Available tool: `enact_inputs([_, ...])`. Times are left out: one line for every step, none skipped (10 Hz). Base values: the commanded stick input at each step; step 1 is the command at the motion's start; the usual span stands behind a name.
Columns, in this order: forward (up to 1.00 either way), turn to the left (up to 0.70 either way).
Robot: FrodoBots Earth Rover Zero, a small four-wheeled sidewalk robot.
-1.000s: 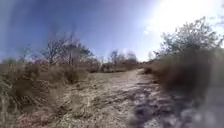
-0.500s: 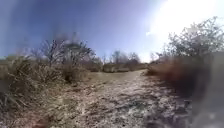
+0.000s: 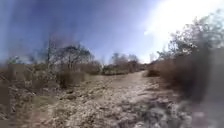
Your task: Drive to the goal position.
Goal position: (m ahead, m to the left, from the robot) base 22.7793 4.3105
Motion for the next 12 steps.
enact_inputs([0.7, 0.0])
enact_inputs([0.7, 0.0])
enact_inputs([0.7, 0.0])
enact_inputs([0.7, 0.0])
enact_inputs([0.7, 0.0])
enact_inputs([0.7, 0.0])
enact_inputs([0.7, 0.0])
enact_inputs([0.7, 0.0])
enact_inputs([0.7, 0.0])
enact_inputs([0.7, 0.0])
enact_inputs([0.7, 0.0])
enact_inputs([0.7, 0.0])
